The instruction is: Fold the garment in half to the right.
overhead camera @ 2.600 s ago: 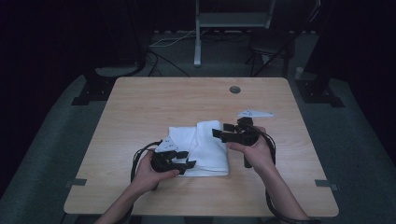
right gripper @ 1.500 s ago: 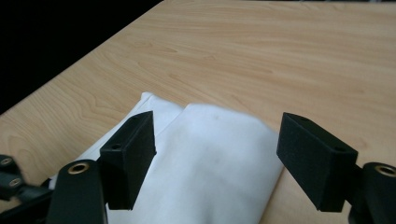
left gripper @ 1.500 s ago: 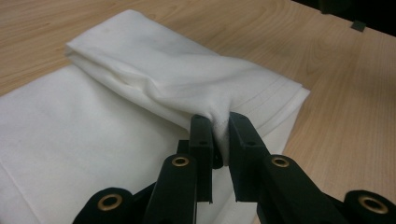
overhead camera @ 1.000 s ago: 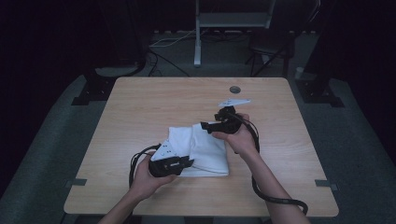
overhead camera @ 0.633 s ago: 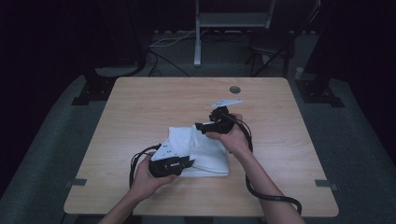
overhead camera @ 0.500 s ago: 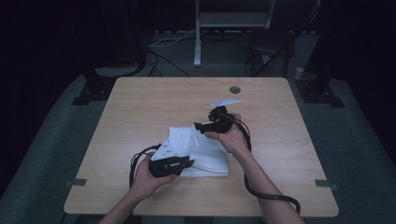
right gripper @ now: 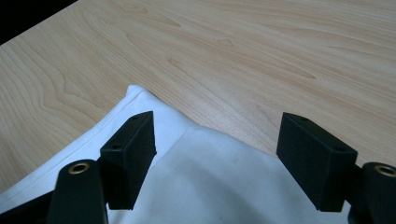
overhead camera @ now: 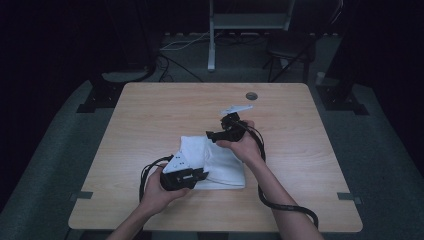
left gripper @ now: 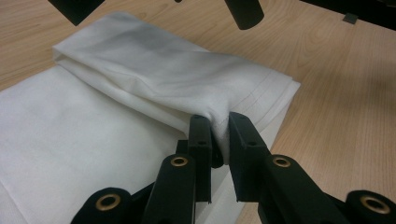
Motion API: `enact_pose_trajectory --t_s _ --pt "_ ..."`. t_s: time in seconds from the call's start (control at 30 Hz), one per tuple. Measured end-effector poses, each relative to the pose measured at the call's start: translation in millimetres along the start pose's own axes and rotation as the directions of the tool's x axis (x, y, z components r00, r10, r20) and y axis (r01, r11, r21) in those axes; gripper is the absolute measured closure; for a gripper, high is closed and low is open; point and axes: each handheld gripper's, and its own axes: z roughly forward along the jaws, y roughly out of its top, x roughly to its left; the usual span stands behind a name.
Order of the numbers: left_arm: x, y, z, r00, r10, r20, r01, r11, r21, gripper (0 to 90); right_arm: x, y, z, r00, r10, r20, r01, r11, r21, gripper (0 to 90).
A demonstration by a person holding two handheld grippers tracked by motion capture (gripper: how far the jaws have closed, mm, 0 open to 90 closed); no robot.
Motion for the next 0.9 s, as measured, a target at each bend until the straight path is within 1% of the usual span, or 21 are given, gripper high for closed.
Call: enact_pose_trajectory --t_s 0.3,0.43,0.6,0.73,0.9 --pt "-1.8 0.1 1.6 0.9999 0.014 0.007 -0.014 0.9999 -0.001 80.3 -0.1 -0.2 6.2 0.9999 -0.007 0.011 0.007 1.0 0.017 27.1" --pt "-2.9 0.8 1.6 0.9997 0.022 0.012 -0.022 0.9997 -0.009 80.3 0.8 -0.4 9.0 0.9997 -0.015 0.017 0.015 1.0 0.022 27.1" --pt "-3.3 0.8 1.6 0.9995 0.027 0.016 -0.027 0.9996 -0.004 80.3 3.1 -0.4 11.9 0.9993 -0.03 0.021 0.03 0.999 0.035 26.9" --pt "-4.2 1.1 2.7 0.9992 0.032 0.023 -0.032 0.9995 -0.002 80.3 5.4 -0.9 16.3 0.9983 -0.052 0.028 0.05 0.997 0.052 27.3" --pt "-3.3 0.6 3.3 0.9991 0.034 0.025 -0.034 0.9994 0.003 80.3 7.6 -3.8 22.2 0.9946 -0.098 0.036 0.095 0.992 0.08 33.3"
